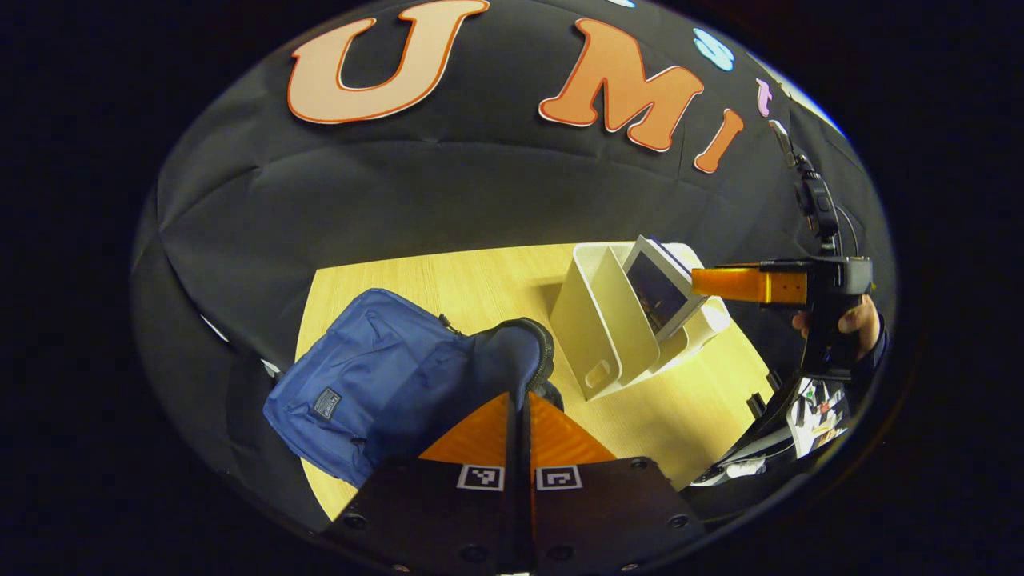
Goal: Open the schoolbag, grab two books from the bookshelf and put them into the schoolbag.
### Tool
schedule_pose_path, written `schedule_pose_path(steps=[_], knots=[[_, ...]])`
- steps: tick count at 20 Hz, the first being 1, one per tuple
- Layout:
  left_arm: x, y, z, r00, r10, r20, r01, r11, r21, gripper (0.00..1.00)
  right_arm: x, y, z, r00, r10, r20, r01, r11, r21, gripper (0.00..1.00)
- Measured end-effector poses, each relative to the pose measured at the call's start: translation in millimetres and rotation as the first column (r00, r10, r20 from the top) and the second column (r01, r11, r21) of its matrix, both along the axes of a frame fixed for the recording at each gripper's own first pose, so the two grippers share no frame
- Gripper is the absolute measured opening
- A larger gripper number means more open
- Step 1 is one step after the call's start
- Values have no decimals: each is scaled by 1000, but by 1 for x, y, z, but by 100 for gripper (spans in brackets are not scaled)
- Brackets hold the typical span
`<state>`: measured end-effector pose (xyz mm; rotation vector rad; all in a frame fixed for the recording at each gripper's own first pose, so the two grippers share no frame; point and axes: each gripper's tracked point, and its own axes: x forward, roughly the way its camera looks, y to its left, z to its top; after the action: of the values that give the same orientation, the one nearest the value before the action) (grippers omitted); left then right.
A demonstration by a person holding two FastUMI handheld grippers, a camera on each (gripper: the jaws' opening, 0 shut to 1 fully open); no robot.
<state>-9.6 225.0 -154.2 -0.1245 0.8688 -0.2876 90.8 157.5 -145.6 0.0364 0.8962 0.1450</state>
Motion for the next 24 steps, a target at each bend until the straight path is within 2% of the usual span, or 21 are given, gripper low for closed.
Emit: schedule_pose_path(steps=[4, 7, 9, 12, 16, 17, 18, 19, 20, 21, 22, 24], knots=[[-1, -1, -3, 1000, 14, 3, -14, 1000, -13, 0, 14, -30, -9, 998, 11, -57, -16, 995, -95, 97], [-3, -1, -5, 999, 33, 2, -33, 999, -29, 0, 20, -32, -27, 990, 22, -136, -34, 996, -86, 97], [-7, -2, -8, 999, 47, -4, -47, 998, -43, 1, 32, -48, -48, 985, 29, -168, -57, 986, -159, 97], [-9, -6, -12, 998, 60, -17, -61, 996, -61, 1, 39, -45, -72, 971, 33, -238, -69, 987, -145, 95], [-12, -8, -19, 997, 71, -30, -73, 995, -66, 1, 47, -44, -92, 947, 32, -319, -80, 987, -137, 76], [-12, -9, -20, 997, 71, -32, -73, 995, -65, 1, 50, -47, -95, 943, 25, -333, -78, 986, -146, 55], [-12, -10, -21, 997, 73, -34, -75, 995, -66, 1, 53, -49, -97, 939, 20, -345, -78, 985, -155, 57], [-13, -10, -22, 996, 77, -37, -80, 994, -70, 1, 56, -51, -98, 936, 11, -352, -72, 984, -161, 41], [-14, -10, -23, 996, 80, -41, -83, 994, -74, 1, 56, -49, -99, 932, 16, -362, -76, 985, -154, 30], [-14, -10, -24, 996, 83, -44, -86, 993, -77, 1, 56, -50, -100, 928, 9, -372, -71, 985, -154, 43], [-13, -11, -24, 995, 84, -47, -87, 993, -80, 1, 55, -50, -101, 923, 10, -385, -75, 985, -153, 35], [-13, -12, -25, 995, 83, -49, -86, 993, -79, 1, 50, -51, -102, 911, 21, -411, -91, 984, -150, 34]])
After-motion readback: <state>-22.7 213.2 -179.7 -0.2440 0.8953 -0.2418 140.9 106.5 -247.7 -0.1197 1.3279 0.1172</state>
